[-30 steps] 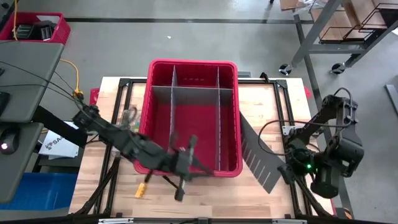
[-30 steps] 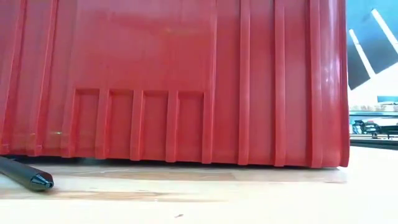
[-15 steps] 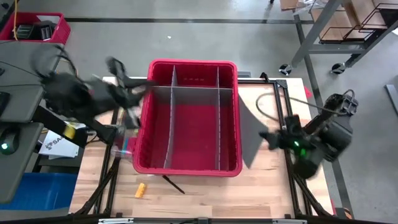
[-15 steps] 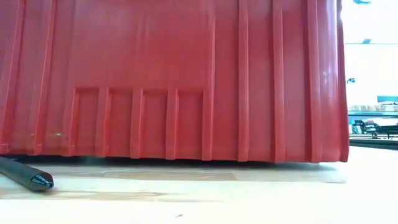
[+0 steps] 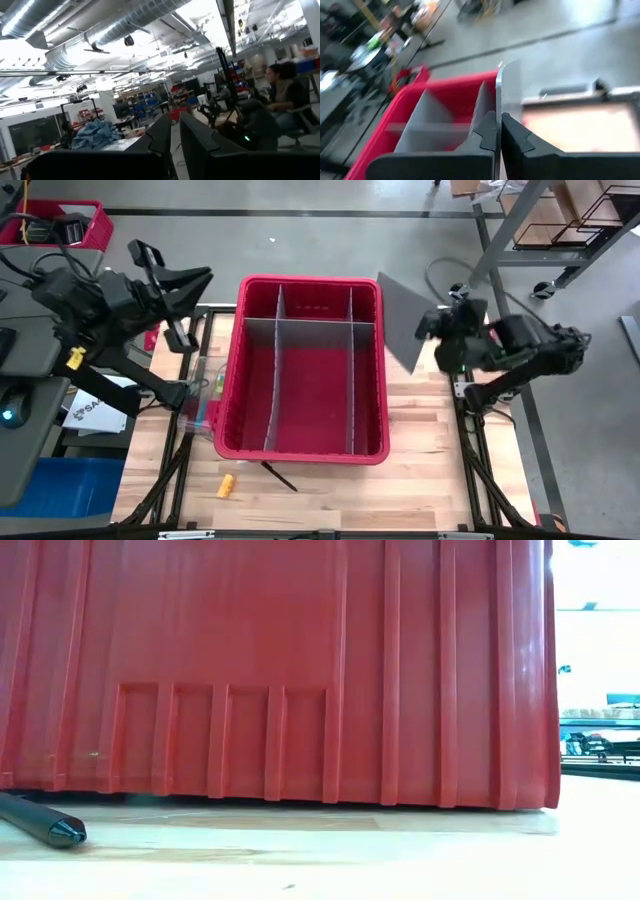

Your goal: Sort Items/Unsort Items

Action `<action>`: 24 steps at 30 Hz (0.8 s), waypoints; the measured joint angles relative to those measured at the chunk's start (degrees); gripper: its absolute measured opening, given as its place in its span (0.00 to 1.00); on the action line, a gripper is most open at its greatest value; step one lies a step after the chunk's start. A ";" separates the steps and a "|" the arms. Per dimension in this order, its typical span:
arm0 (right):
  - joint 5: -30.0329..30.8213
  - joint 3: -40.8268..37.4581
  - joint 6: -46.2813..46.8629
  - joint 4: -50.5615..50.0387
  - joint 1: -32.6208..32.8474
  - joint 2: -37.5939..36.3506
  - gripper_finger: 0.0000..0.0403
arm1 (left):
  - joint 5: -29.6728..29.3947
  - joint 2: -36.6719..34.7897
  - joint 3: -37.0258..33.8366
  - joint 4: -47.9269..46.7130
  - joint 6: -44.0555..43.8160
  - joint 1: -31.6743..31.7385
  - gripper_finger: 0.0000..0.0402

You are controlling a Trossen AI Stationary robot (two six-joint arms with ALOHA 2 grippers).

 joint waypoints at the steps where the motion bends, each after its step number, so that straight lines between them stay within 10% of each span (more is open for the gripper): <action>1: 0.78 0.02 -1.45 0.00 -1.82 -0.53 0.00 | -0.04 0.35 -0.03 -0.27 0.02 0.18 0.09; 24: 3.89 0.02 -74.55 67.92 -6.31 -8.24 0.00 | -10.74 1.71 -0.07 -1.37 -8.21 11.19 0.11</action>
